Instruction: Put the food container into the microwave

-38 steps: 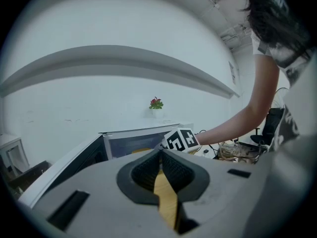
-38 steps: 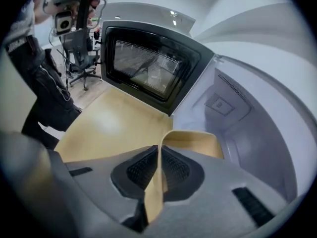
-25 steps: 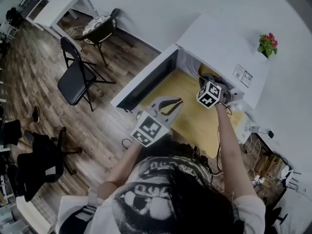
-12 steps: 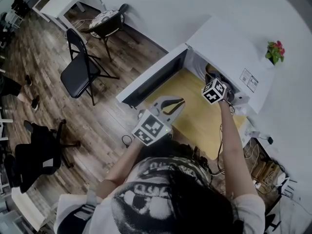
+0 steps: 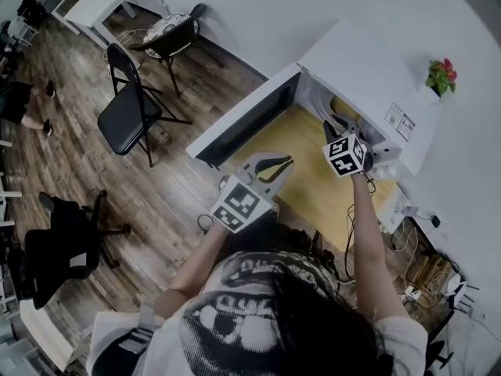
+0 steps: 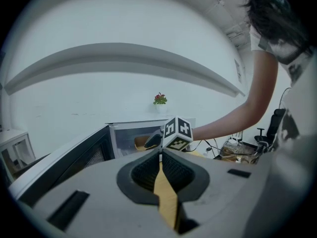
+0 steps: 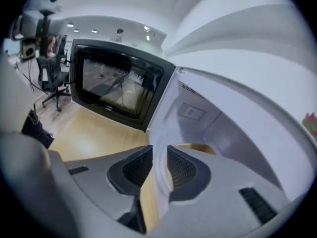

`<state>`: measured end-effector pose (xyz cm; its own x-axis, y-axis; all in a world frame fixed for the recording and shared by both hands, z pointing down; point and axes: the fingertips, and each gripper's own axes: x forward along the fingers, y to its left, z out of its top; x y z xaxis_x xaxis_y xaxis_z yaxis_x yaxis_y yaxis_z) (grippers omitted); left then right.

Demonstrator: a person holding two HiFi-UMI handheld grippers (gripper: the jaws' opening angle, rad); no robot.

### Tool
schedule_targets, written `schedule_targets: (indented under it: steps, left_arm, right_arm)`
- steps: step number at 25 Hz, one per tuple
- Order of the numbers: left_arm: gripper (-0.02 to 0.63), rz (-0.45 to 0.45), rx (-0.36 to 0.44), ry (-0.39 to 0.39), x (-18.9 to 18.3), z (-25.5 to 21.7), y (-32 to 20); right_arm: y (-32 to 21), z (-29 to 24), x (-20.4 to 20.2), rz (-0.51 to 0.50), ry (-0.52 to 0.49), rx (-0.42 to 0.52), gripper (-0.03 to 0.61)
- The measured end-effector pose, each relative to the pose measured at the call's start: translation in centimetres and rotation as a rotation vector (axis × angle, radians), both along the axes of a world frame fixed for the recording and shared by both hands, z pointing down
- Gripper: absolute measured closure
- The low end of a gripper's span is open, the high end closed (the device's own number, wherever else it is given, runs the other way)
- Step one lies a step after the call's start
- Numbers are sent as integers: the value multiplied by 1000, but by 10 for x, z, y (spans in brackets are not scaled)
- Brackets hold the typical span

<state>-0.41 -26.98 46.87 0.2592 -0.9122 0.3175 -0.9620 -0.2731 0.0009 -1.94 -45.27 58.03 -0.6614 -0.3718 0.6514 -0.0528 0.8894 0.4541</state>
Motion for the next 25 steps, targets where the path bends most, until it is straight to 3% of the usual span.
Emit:
schedule_targets:
  steps: [5,12,25]
  left_arm:
    - [598,-19,-17,9,5,6,5]
    - [598,-17,-61,13,13,20,10]
    - [598,-10,-89,9,11,23,43]
  right_arm:
    - [40,-11,14,19,-125,-125,483]
    - [92,-2,36,28,-209,-274,485]
    - [165,-14,52,55,-282,-371,492]
